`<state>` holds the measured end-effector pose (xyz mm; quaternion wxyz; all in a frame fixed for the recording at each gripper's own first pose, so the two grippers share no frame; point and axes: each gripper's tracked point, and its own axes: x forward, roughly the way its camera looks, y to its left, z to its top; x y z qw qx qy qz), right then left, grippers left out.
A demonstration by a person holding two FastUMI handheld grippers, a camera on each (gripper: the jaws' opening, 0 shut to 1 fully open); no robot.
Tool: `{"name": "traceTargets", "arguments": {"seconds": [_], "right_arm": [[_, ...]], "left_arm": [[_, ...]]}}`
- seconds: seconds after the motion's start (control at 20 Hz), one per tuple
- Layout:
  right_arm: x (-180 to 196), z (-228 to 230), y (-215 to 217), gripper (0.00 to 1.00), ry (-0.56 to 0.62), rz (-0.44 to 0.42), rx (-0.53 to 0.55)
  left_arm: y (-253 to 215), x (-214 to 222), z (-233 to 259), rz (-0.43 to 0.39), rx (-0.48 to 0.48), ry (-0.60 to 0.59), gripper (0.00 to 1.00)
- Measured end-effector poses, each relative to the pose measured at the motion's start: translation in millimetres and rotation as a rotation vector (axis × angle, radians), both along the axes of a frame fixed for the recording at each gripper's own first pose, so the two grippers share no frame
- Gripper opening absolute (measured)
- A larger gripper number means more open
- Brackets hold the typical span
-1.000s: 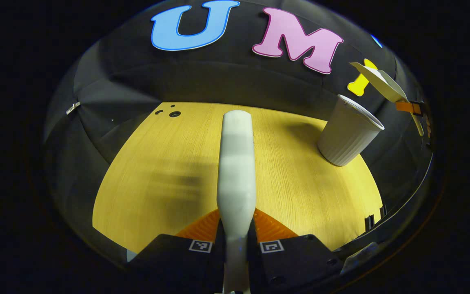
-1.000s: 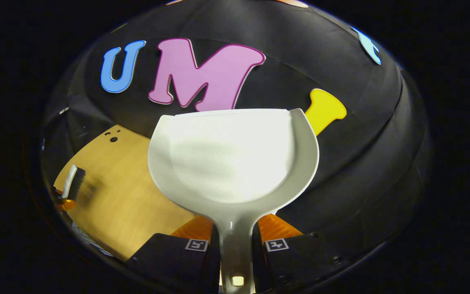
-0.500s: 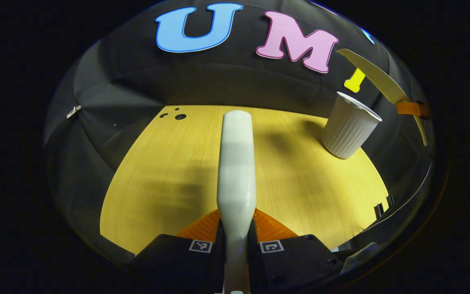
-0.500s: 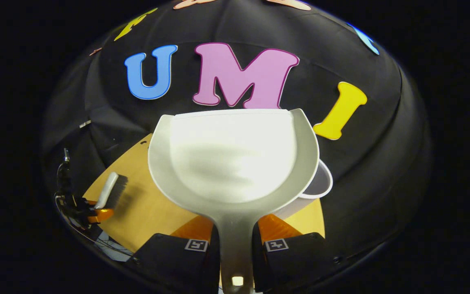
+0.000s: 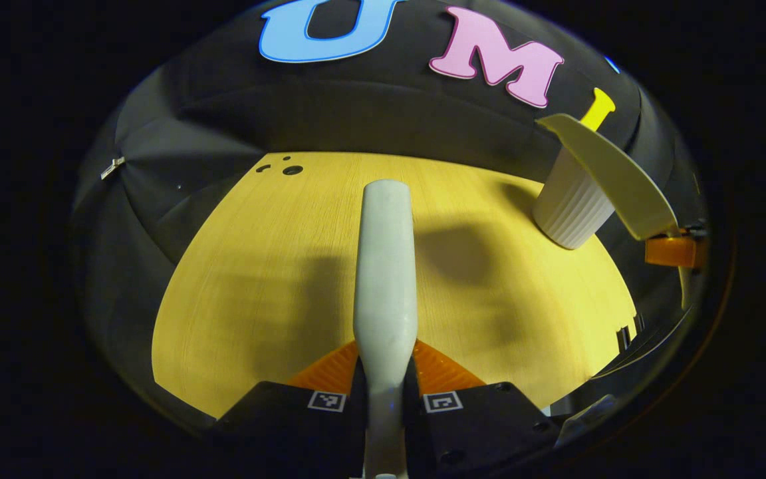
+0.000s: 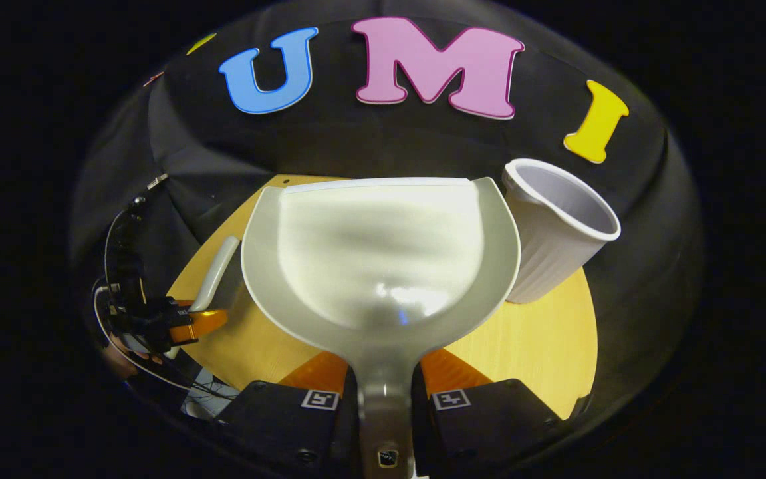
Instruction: Pick up the small broom and dustpan from the desktop, sweep the trash into the dustpan with the broom, and then empty the trash into the garbage bin.
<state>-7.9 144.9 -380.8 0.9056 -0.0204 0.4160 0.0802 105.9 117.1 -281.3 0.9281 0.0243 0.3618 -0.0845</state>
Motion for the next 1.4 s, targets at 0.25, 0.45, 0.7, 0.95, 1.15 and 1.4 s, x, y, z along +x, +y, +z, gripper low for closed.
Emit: {"name": "traceTargets", "arguments": {"seconds": [0.25, 0.45, 0.7, 0.95, 1.15, 1.4], "right_arm": [[-17.3, -76.6, -3.5, 0.36, 0.132, -0.045, -0.017], [-29.5, -122.9, 0.8, 0.33, 0.207, -0.083, 0.003], [-31.9, -156.0, 0.7, 0.36, 0.257, -0.103, -0.004], [-29.9, -163.4, 0.7, 0.36, 0.272, -0.128, 0.009], [-27.9, -176.9, 1.3, 0.37, 0.302, -0.118, -0.007], [-21.6, -163.5, 10.1, 0.56, 0.255, -0.114, 0.051]], "left_arm": [[-0.4, 5.2, -29.4, 0.017, 0.014, 0.082, 0.28], [1.2, 18.6, -54.6, 0.021, 0.056, 0.156, 0.28], [12.4, 29.0, -68.0, 0.020, 0.132, 0.208, 0.28], [17.0, 26.1, -85.7, 0.041, 0.200, 0.266, 0.28], [21.4, 28.1, -85.3, 0.050, 0.209, 0.267, 0.32], [15.3, 28.5, -69.0, 0.023, 0.204, 0.196, 0.41]]}}
